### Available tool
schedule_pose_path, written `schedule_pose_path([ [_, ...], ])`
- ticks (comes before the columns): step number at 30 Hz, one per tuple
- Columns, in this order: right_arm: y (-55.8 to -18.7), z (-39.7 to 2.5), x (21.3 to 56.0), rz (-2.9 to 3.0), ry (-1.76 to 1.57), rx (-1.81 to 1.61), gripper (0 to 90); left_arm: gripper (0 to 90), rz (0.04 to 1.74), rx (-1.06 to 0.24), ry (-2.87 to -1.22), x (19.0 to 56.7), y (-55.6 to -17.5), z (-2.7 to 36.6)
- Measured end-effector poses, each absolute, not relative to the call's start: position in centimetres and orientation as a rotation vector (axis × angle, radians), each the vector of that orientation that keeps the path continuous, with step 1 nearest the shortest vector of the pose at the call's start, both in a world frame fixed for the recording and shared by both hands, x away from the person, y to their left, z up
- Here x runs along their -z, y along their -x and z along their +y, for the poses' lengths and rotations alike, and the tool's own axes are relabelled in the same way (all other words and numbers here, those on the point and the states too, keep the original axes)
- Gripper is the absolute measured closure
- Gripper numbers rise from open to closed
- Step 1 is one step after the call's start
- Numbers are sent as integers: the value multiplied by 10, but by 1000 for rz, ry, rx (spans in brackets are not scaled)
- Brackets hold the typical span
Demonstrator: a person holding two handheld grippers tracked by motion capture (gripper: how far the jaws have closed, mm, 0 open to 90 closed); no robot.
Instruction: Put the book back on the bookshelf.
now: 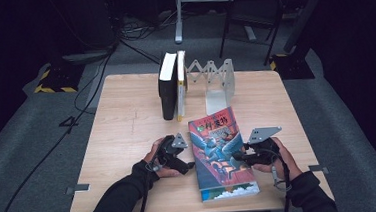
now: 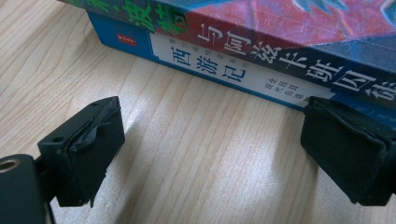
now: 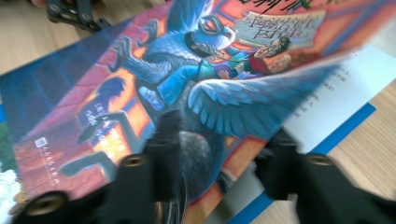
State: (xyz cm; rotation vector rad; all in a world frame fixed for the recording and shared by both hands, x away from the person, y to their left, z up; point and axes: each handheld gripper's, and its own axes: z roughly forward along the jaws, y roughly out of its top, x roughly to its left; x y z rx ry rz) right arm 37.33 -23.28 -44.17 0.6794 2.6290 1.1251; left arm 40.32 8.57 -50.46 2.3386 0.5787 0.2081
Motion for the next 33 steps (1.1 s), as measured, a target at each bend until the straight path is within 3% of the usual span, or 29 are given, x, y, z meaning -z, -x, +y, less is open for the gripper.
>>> schedule_pose_path([
  [4,-372,-233,442,2624,-649,-1147,762,77,590,-211,-2332,505,-403,86],
  [7,-371,-237,443,2636,-666,-1162,765,98,597,-215,-2323,505,-403,87],
  [8,-371,-237,443,2632,-667,-1165,730,99,598,-215,-2323,505,-403,87],
  [10,-370,-239,442,2641,-695,-1140,548,101,597,-215,-2322,505,-403,87],
  [12,-365,-241,444,2646,-712,-1079,461,104,595,-216,-2326,504,-402,88],
  [17,-345,-258,445,2637,-734,-1076,437,107,598,-217,-2326,504,-401,88],
  [23,-312,-274,444,2691,-665,-1088,547,107,601,-217,-2324,504,-401,88],
  [33,-299,-276,454,2754,-637,-991,673,107,601,-218,-2324,504,-400,88],
])
